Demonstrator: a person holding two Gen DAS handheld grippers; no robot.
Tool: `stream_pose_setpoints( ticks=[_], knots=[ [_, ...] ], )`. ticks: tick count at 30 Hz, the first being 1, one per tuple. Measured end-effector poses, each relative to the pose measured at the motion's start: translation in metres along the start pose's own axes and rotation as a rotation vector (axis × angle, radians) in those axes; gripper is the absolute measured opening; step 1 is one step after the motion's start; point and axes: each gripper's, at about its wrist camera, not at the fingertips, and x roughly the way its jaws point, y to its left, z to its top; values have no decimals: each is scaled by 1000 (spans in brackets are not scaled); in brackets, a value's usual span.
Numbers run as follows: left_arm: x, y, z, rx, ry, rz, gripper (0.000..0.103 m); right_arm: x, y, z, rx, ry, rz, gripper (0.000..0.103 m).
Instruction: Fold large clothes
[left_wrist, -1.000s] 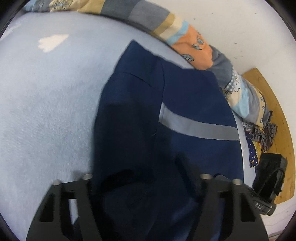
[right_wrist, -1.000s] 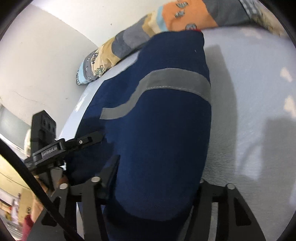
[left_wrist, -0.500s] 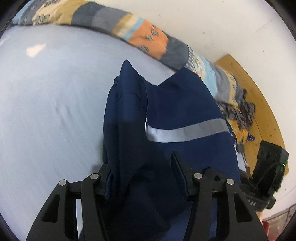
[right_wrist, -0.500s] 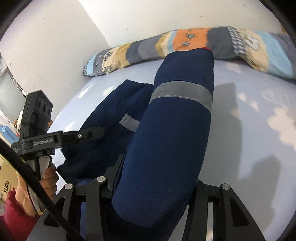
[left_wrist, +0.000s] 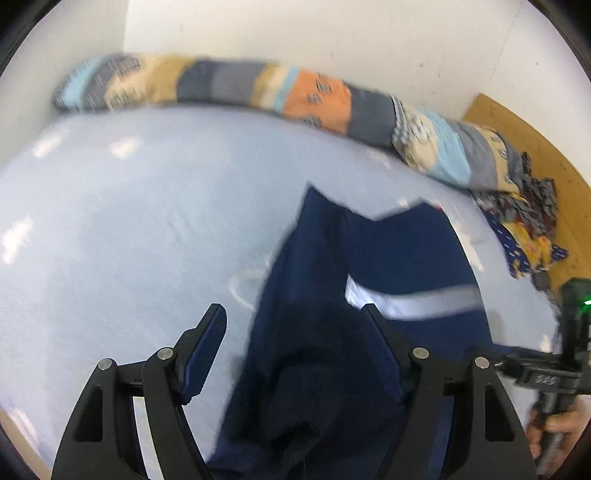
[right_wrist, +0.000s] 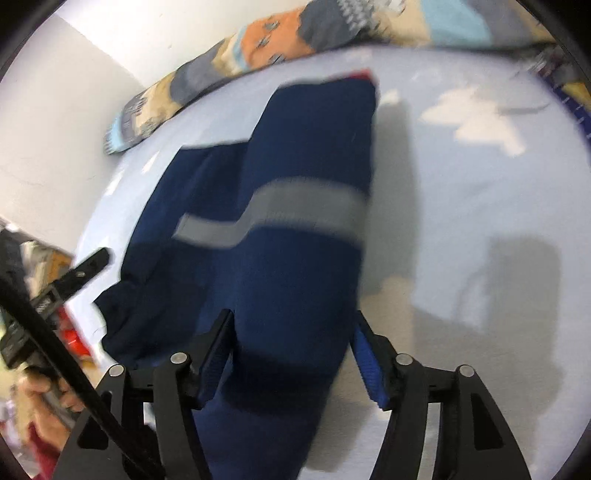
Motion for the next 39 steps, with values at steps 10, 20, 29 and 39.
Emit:
stream_pose_setpoints(
  ticks=[10,20,29,39],
  knots=[
    [22,-45,4,142,16,-108,75,-18,8,72,-28,-292,-59,27],
    [86,-33,-17,187,213,44,75,94,-29,99,137,-69,-2,18],
    [38,-23,-15,120,125,-61,75,-6,30,47,-76,-178,-106,27],
    [65,-8,-53,240,260,30,77,45,26,-6,-115,-36,-189,28]
  ],
)
